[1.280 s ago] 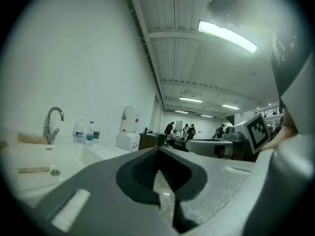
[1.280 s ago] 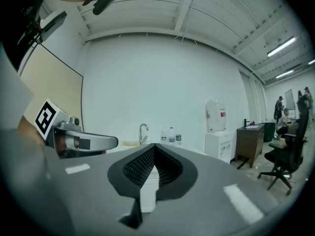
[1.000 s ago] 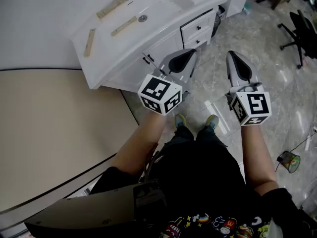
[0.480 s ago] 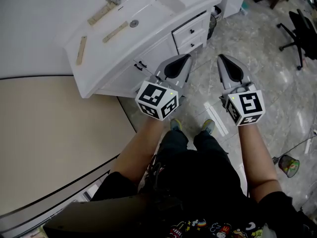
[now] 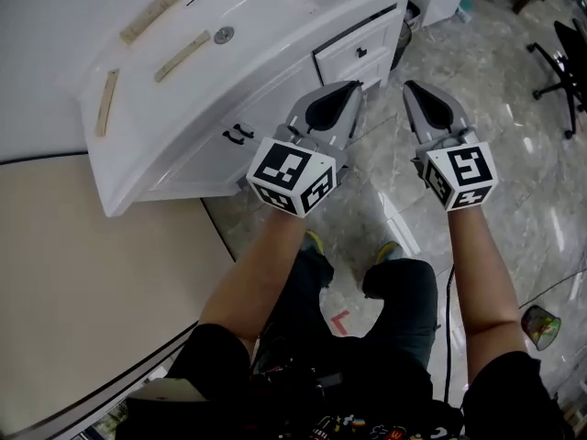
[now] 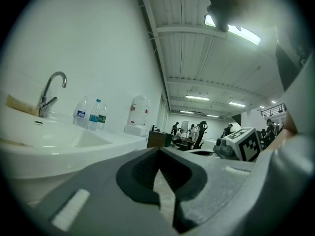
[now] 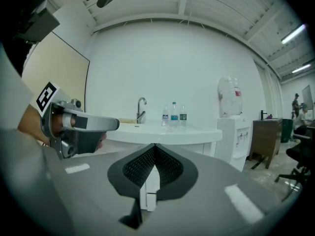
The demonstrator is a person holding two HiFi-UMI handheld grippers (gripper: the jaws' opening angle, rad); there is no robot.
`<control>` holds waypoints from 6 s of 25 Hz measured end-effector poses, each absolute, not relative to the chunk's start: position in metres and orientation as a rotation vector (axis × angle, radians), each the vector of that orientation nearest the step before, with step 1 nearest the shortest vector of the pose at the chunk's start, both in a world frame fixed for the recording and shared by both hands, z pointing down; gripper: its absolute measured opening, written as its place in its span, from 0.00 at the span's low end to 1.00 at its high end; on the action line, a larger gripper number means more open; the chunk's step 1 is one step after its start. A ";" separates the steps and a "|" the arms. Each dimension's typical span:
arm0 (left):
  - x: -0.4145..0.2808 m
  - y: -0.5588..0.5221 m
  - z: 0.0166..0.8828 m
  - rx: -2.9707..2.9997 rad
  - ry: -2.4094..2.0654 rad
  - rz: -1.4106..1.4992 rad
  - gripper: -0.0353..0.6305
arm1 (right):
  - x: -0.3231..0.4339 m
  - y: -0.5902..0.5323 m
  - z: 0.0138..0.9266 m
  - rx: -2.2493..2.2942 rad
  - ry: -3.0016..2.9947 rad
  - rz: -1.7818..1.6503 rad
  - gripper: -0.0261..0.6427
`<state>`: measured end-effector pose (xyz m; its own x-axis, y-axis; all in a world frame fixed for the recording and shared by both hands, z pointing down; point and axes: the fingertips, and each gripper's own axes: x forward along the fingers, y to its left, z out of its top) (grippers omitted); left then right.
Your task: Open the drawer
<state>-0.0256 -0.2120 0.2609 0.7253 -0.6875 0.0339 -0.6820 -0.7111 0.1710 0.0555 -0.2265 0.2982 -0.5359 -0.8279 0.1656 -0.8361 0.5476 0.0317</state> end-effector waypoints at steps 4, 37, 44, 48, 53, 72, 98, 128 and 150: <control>-0.035 -0.241 0.332 2.769 -1.128 -0.048 0.05 | 0.042 -0.272 0.383 1.363 -2.628 0.051 0.07; -0.045 -0.294 0.516 2.757 -1.345 -0.008 0.05 | 0.012 -0.458 0.603 1.304 -2.666 0.063 0.25; -0.033 -0.285 0.514 2.763 -1.324 -0.026 0.05 | 0.024 -0.442 0.604 1.296 -2.650 0.086 0.25; -0.027 -0.281 0.517 2.753 -1.322 -0.029 0.05 | 0.034 -0.428 0.603 1.316 -2.637 0.095 0.25; -0.012 -0.273 0.513 2.774 -1.271 -0.045 0.05 | 0.048 -0.408 0.603 1.317 -2.622 0.094 0.25; 0.049 -0.239 0.518 2.822 -1.169 0.010 0.05 | 0.086 -0.354 0.603 1.328 -2.625 0.101 0.25; 0.071 -0.239 0.527 2.828 -1.115 -0.011 0.05 | 0.108 -0.313 0.604 1.329 -2.699 0.141 0.27; 0.134 -0.070 0.006 2.754 -1.219 0.000 0.05 | 0.194 -0.071 0.001 1.408 -2.835 0.051 0.08; 0.147 -0.064 0.002 2.785 -1.157 0.000 0.05 | 0.191 -0.055 0.000 1.401 -2.768 -0.062 0.07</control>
<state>0.1475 -0.0636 0.0021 0.7069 -0.7056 0.0486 -0.7057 -0.6989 0.1163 0.1909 -0.0552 -0.0001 -0.5919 -0.8059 0.0164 -0.8043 0.5918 0.0532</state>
